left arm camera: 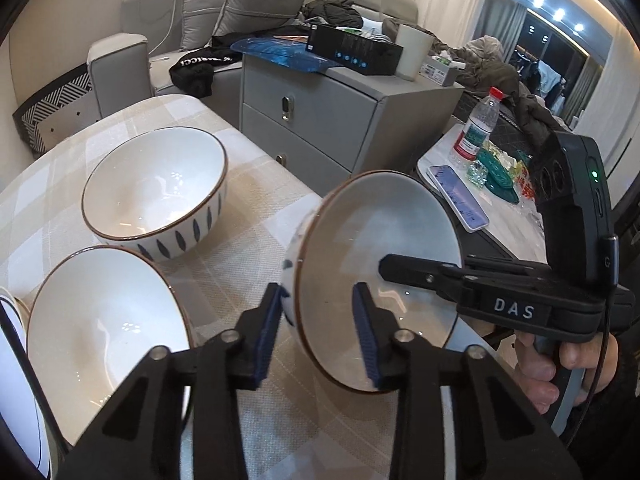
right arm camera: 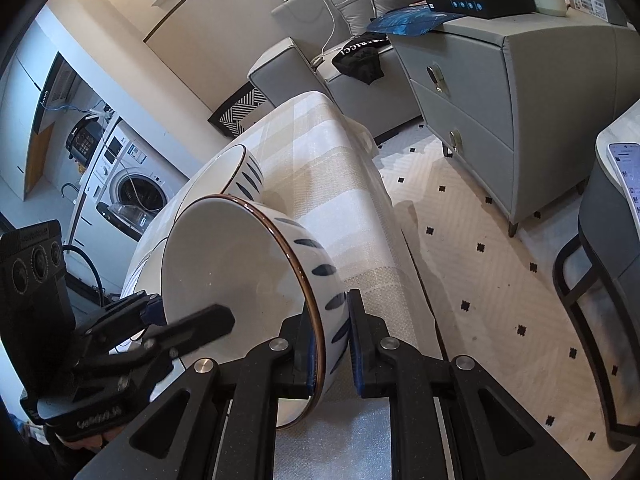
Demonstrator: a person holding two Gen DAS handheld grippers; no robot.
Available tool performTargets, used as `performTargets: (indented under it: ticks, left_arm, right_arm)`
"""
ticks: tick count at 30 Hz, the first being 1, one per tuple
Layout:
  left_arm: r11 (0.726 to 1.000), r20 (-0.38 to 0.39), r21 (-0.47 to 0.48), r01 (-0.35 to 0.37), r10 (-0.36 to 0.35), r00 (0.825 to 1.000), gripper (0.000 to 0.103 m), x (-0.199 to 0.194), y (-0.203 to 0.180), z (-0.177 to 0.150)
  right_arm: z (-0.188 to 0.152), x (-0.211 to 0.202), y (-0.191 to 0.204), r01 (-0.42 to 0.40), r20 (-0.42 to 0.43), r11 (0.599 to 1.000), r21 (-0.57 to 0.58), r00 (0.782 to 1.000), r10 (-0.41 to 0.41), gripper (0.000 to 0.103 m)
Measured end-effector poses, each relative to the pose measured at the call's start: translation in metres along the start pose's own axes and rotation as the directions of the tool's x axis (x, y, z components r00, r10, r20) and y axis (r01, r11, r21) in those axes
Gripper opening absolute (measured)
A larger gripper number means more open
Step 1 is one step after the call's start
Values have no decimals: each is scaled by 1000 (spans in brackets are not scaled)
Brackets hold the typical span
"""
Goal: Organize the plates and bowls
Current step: 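Lift the striped bowl with the right gripper and carry it toward the other bowls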
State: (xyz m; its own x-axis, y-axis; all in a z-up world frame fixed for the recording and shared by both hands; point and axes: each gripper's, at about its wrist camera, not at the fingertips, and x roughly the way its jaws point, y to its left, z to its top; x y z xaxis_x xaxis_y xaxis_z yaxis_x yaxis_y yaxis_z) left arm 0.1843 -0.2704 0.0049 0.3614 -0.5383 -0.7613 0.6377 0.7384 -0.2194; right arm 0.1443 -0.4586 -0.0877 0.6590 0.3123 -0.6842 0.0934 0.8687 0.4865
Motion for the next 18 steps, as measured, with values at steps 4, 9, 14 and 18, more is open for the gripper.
performTargets:
  ticks: [4, 9, 14, 18]
  left_arm:
    - [1000, -6, -13, -13, 13, 1000, 23, 1, 3, 1]
    - [1000, -6, -10, -25, 25, 1000, 20, 2, 2, 2]
    - [1000, -6, -13, -18, 18, 1000, 18, 2, 3, 5]
    - [1000, 3, -14, -14, 14, 1000, 18, -2, 1, 6]
  right_arm:
    - [0, 0, 1, 2, -4, 1000, 9, 1000, -2, 13]
    - [1, -2, 1, 10, -6, 1000, 16, 1000, -10, 13]
    - [2, -8, 1, 19, 0, 1000, 16, 1000, -19, 13]
    - [1, -14, 3, 23, 7, 1000, 13, 1000, -23, 13]
